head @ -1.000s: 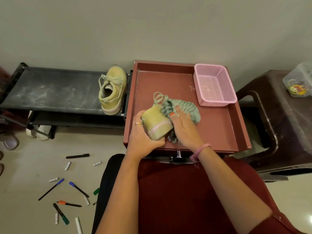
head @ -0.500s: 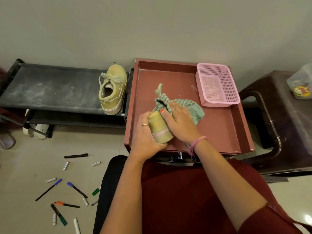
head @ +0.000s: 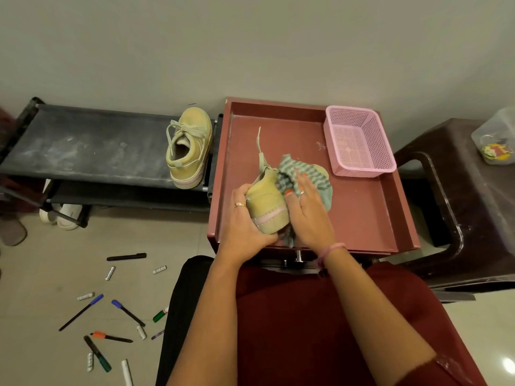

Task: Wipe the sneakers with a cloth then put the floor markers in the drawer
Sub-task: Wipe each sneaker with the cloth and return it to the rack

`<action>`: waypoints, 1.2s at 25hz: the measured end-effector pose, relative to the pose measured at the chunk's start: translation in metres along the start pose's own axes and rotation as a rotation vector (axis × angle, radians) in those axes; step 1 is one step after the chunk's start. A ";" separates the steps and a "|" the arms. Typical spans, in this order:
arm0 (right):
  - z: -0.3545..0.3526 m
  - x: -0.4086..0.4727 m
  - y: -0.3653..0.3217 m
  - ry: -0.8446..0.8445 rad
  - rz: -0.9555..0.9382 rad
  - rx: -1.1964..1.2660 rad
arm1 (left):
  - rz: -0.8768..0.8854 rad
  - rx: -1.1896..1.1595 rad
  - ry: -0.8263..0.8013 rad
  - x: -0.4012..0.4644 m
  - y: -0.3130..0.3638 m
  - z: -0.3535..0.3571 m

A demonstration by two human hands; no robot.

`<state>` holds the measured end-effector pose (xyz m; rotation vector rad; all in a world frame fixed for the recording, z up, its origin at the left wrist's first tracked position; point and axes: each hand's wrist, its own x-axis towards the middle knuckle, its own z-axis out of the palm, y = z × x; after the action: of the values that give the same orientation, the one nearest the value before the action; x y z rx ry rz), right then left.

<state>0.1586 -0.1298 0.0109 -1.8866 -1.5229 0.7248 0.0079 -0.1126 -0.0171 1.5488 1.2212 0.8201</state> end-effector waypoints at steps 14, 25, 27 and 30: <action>0.020 -0.026 -0.008 -0.061 -0.015 0.199 | 0.014 -0.009 -0.001 0.000 -0.002 -0.001; 0.008 -0.039 -0.011 -0.079 -0.007 0.210 | 0.024 -0.038 0.002 0.003 -0.005 -0.001; 0.001 -0.032 -0.006 -0.011 -0.006 0.292 | 0.025 -0.017 -0.002 0.003 -0.005 -0.001; -0.015 -0.015 -0.003 0.042 -0.012 0.334 | 0.039 -0.002 0.008 0.003 -0.006 -0.001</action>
<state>0.1652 -0.1453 0.0235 -1.6310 -1.2949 0.8690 0.0063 -0.1090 -0.0231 1.5733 1.1985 0.8532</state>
